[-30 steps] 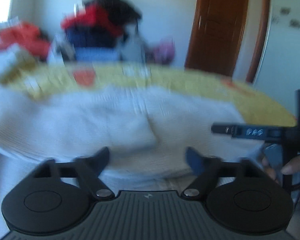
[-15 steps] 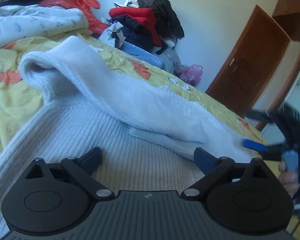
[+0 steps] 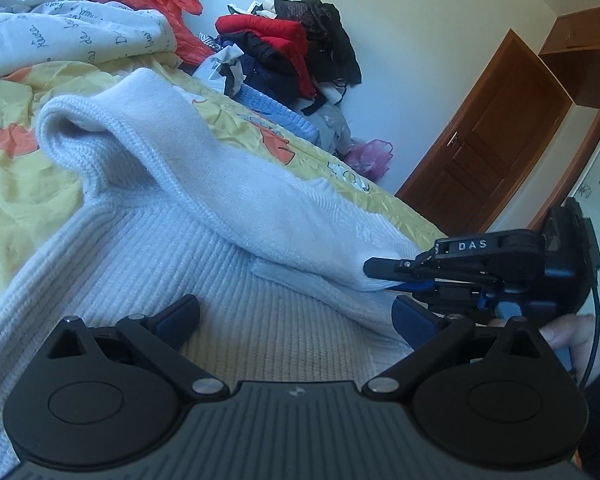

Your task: Fold small clothes

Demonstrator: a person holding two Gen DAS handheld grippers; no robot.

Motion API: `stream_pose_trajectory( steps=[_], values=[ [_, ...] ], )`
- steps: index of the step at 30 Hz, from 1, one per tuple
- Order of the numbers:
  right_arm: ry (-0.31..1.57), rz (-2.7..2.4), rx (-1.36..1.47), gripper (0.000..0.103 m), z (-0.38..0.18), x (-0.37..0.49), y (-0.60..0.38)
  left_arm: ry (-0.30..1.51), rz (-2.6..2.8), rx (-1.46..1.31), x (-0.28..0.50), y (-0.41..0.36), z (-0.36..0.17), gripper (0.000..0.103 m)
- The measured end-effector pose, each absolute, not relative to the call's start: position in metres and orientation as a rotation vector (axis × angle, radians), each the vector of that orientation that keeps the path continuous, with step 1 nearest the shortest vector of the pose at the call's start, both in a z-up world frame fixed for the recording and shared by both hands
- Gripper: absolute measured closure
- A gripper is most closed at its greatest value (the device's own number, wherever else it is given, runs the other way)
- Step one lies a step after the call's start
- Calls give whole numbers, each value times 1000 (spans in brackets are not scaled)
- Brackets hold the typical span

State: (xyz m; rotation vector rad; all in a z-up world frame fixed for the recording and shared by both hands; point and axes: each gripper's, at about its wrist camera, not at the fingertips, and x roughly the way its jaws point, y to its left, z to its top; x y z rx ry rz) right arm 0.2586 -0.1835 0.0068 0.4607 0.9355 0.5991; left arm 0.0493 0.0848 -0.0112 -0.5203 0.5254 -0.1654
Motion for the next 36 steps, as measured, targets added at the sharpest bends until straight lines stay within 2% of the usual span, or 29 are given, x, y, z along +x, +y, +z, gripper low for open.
stream_pose_trajectory(
  steps=[7,13,18,24,25,28,30,33,36],
  values=[
    [816,646,464,91,45,247,-215,524,-167,-528,50,85,-12,0],
    [765,522,433,91,68,245,-304,524,-168,-528,49,85,-12,0],
    [794,407,471,91,53,234,-371,525,-166,-525,49,85,-12,0],
    [830,363,412,91,15,223,-361,530,-160,-508,49,83,-11,0],
    [815,352,418,86,12,219,-359,530,-160,-508,49,83,-11,0],
    [779,310,431,82,14,215,-362,539,-145,-493,48,80,-9,0],
    [684,224,395,71,30,201,-358,568,-109,-458,47,72,0,0],
    [533,221,277,70,54,183,-335,539,-114,-412,53,56,18,0],
    [546,303,227,64,57,191,-305,460,-126,-252,78,29,36,0]
  ],
)
